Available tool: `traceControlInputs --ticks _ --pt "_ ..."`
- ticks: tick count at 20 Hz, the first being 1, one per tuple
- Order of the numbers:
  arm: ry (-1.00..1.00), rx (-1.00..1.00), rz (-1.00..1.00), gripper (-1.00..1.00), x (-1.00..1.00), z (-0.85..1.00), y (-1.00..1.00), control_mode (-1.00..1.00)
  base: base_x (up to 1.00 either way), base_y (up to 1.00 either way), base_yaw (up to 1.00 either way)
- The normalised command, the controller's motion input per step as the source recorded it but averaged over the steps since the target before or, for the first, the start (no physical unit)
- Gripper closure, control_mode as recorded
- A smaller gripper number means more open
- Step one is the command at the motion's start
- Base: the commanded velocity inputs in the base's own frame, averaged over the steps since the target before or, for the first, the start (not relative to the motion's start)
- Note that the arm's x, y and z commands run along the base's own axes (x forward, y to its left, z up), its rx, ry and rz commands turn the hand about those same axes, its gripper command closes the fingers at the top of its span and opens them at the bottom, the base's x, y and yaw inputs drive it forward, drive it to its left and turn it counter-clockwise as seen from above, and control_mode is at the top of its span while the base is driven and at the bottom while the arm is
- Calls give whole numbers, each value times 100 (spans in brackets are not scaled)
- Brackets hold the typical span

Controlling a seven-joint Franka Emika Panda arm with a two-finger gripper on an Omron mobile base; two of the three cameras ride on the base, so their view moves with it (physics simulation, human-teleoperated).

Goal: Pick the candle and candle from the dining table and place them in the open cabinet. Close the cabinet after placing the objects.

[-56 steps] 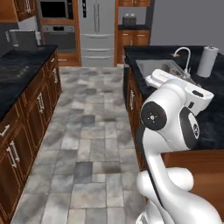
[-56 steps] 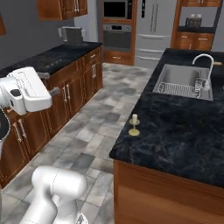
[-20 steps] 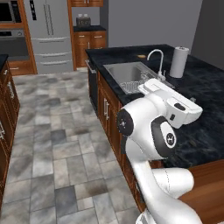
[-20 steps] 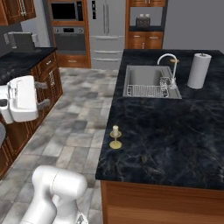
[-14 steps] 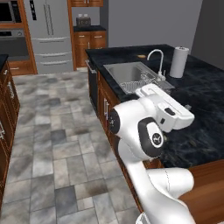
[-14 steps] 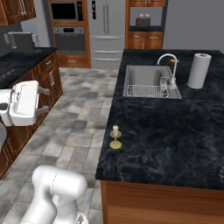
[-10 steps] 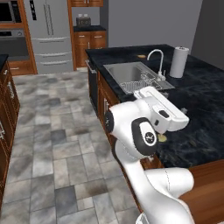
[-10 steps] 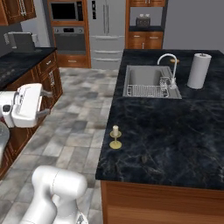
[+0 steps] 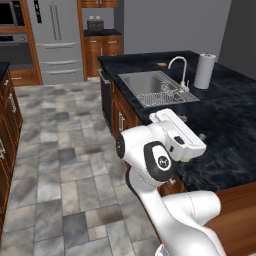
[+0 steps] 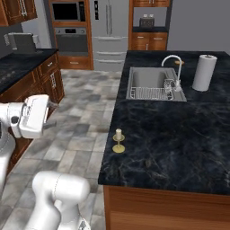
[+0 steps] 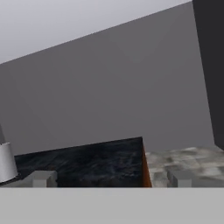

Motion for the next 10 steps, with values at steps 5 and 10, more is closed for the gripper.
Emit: traceControlInputs --ticks 5,10 --pt "0 1 0 -100 12 -41 -2 -100 0 0 0" --pt "0 0 -1 -100 3 -36 -9 -100 0 0 0"
